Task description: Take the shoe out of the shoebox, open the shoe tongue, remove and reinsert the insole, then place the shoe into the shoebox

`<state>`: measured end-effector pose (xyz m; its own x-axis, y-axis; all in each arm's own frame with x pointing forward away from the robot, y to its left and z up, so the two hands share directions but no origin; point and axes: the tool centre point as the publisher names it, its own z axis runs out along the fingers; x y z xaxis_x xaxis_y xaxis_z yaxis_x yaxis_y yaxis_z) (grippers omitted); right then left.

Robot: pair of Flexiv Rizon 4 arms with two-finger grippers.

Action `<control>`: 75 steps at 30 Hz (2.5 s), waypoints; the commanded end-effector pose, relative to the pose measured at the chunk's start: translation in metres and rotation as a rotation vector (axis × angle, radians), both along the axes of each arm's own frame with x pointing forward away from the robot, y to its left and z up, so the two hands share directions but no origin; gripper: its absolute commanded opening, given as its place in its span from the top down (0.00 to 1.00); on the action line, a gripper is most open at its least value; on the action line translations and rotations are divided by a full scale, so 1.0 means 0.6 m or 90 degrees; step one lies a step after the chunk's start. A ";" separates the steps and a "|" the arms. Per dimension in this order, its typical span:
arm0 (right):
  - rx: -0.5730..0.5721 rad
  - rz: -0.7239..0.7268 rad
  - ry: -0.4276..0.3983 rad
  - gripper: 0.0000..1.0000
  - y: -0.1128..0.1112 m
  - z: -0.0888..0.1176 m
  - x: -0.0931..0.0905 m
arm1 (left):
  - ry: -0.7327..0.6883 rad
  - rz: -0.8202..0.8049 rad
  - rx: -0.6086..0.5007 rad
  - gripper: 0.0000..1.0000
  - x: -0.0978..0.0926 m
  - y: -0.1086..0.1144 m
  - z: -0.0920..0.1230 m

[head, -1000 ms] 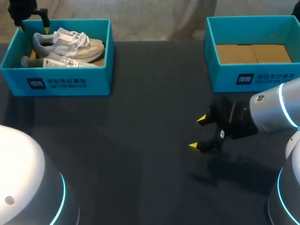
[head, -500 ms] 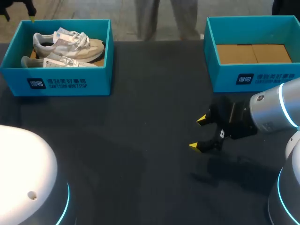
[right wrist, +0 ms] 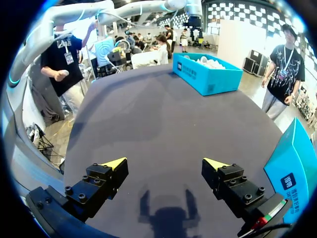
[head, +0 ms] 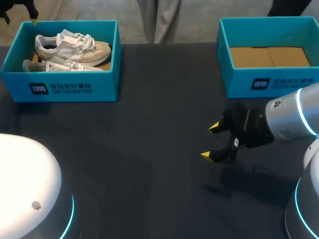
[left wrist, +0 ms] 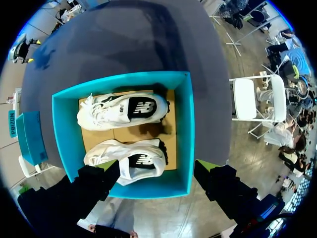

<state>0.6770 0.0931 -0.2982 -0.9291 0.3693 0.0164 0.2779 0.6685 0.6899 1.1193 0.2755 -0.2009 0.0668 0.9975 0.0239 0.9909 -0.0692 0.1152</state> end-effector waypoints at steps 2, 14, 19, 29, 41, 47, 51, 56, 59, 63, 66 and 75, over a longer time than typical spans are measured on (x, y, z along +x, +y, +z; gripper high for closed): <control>-0.001 -0.001 0.000 0.00 0.001 0.000 -0.001 | 0.003 -0.013 -0.014 0.00 -0.033 0.012 -0.002; -0.001 -0.001 0.000 0.00 0.001 0.000 -0.001 | 0.047 -0.024 -0.034 0.00 -0.098 0.030 -0.026; -0.001 -0.001 0.000 0.00 0.001 0.000 -0.001 | 0.061 -0.027 -0.030 0.00 -0.114 0.026 -0.041; -0.001 -0.001 0.000 0.00 0.001 0.000 -0.001 | 0.093 -0.050 -0.035 0.22 -0.112 0.023 -0.098; -0.001 -0.001 0.000 0.00 0.001 0.000 -0.001 | 0.119 -0.058 -0.017 0.44 -0.097 0.027 -0.169; -0.001 -0.001 0.000 0.00 0.001 0.000 -0.001 | 0.118 -0.071 -0.014 0.40 -0.097 0.030 -0.185; -0.001 -0.001 0.000 0.00 0.001 0.000 -0.001 | 0.119 -0.076 -0.013 0.36 -0.097 0.031 -0.197; -0.001 -0.001 0.000 0.00 0.001 0.000 -0.001 | 0.124 -0.075 -0.015 0.38 -0.095 0.033 -0.213; -0.001 -0.001 0.000 0.00 0.001 0.000 -0.001 | 0.126 -0.076 -0.013 0.40 -0.097 0.033 -0.221; -0.001 -0.001 0.000 0.00 0.001 0.000 -0.001 | 0.120 -0.083 -0.009 0.39 -0.103 0.030 -0.231; -0.001 -0.001 0.000 0.00 0.001 0.000 -0.001 | 0.121 -0.085 -0.009 0.39 -0.104 0.028 -0.241; -0.001 -0.001 0.000 0.00 0.001 0.000 -0.001 | 0.111 -0.089 -0.006 0.38 -0.107 0.022 -0.263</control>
<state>0.6770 0.0931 -0.2982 -0.9291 0.3694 0.0164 0.2779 0.6685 0.6898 1.0581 0.2883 -0.3558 0.2070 0.9783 -0.0110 0.9762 -0.2072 -0.0644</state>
